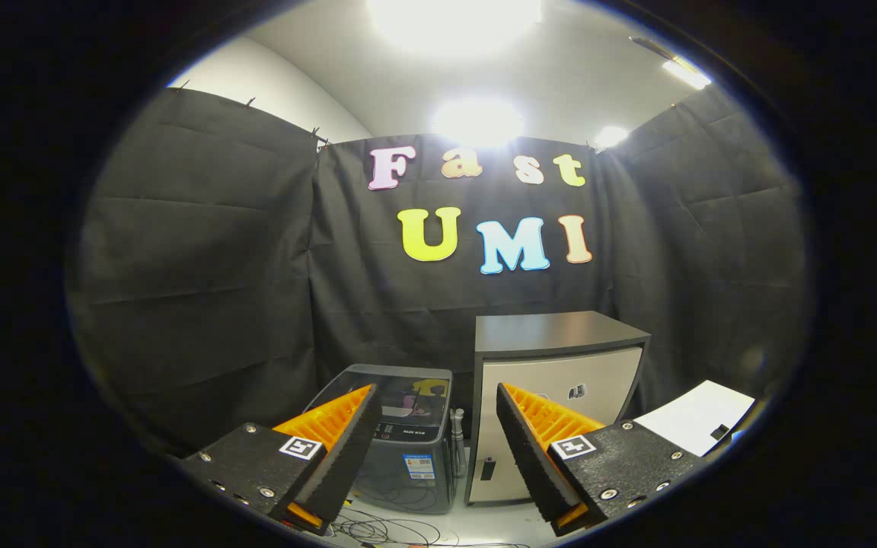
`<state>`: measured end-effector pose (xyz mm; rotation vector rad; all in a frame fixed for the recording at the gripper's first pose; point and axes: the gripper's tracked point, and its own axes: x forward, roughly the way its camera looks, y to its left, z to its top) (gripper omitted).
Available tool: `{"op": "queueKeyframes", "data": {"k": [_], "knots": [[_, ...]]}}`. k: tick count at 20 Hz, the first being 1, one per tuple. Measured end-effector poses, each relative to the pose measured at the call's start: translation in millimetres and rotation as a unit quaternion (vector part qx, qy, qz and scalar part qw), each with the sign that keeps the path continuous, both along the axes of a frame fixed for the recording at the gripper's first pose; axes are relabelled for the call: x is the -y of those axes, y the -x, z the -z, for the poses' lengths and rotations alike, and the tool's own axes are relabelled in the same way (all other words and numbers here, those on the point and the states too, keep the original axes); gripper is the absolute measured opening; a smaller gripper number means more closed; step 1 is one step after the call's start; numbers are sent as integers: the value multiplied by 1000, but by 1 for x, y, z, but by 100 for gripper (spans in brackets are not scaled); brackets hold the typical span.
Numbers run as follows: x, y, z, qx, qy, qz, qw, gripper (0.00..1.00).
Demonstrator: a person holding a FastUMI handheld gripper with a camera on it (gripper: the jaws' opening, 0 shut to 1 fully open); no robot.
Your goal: Put the clothes into the washing machine and then close the washing machine lid.
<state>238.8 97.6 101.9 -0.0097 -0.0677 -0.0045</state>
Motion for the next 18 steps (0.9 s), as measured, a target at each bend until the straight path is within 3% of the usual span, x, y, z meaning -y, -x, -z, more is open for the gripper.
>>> {"op": "queueKeyframes", "data": {"k": [18], "knots": [[-18,-7,2,8,14,18,1000,93]]}}
